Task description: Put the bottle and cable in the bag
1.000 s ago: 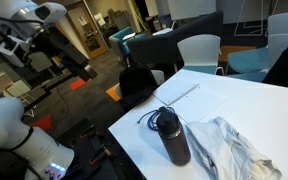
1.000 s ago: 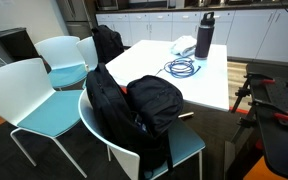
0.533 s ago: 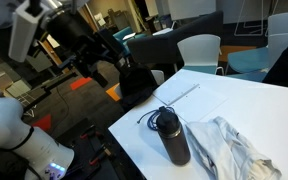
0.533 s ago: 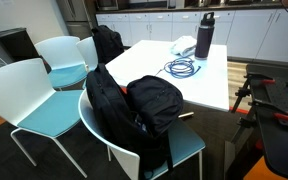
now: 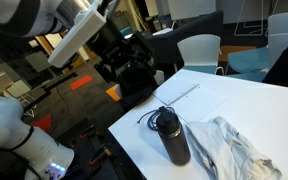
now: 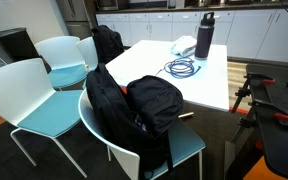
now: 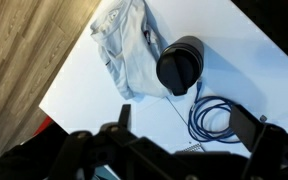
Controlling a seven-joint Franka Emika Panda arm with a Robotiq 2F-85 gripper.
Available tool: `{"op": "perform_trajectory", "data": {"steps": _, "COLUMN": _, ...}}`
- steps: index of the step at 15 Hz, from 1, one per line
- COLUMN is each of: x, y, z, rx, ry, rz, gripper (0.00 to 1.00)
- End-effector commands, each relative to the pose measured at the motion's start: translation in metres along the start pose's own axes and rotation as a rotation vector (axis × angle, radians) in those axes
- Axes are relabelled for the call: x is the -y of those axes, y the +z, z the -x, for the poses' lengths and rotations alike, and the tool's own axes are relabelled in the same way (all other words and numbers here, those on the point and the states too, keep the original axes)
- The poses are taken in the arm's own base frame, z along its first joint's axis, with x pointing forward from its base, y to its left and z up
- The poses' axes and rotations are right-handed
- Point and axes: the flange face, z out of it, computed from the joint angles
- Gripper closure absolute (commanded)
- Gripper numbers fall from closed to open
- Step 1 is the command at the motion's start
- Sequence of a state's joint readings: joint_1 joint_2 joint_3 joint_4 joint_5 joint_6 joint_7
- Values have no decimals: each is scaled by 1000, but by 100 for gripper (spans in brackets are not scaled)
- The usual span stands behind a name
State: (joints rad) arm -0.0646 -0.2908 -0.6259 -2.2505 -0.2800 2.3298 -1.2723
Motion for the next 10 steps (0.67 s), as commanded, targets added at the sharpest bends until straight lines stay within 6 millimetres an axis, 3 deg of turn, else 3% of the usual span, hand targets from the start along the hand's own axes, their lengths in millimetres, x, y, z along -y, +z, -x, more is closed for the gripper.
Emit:
{"op": "perform_trajectory", "data": {"steps": 1, "x": 0, "y": -2, "z": 1, "rx": -1, "ry": 2, "rz": 2, "gripper": 0}}
{"op": "perform_trajectory", "data": {"steps": 4, "x": -17, "y": 25, "z": -13, "rx": -5, "ry": -65, "rz": -80, "gripper": 0}}
{"op": "perform_trajectory", "data": {"steps": 10, "x": -32, "y": 77, "z": -32, "rx": -26, "ry": -243, "rz": -203, "gripper": 0}}
